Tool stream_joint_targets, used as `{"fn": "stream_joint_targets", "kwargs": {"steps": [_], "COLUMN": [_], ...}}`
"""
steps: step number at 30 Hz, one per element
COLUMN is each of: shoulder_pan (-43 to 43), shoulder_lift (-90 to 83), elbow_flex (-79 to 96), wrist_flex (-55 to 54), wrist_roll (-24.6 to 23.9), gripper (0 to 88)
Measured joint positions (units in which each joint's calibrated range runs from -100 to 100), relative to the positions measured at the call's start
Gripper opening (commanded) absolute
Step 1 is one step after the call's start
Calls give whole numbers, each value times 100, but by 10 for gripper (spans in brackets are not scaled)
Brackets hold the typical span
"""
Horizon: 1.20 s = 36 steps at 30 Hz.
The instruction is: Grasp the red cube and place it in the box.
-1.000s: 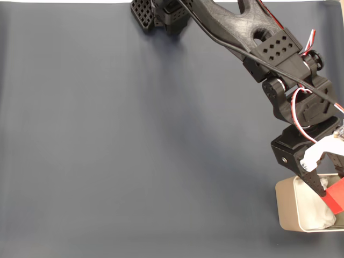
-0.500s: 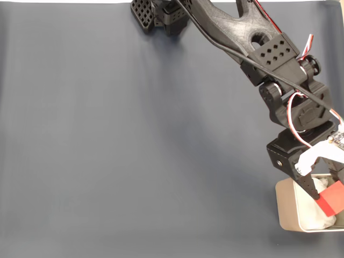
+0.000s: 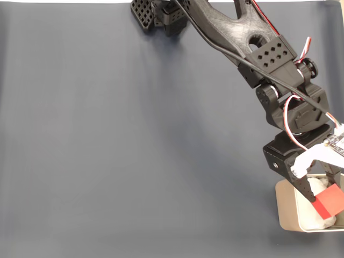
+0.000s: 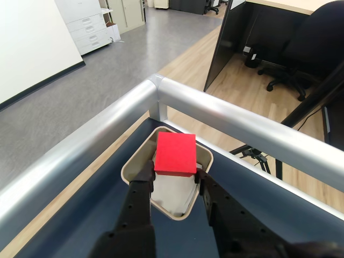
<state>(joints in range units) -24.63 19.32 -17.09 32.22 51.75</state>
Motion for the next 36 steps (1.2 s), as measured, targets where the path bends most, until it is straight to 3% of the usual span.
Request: {"fn": "stream_joint_targets", "kwargs": {"steps": [11,14,19,22,36], "shoulder_pan": [45,37,37,37,37], "shoulder_lift": [104,104,104,104,104], "elbow_flex": [0,-54,-63,-63,-63], "wrist_flex": [0,0,0,0,-64], "wrist_roll": [0,0,10,103,142], "gripper": [85,160,382,431,468]}}
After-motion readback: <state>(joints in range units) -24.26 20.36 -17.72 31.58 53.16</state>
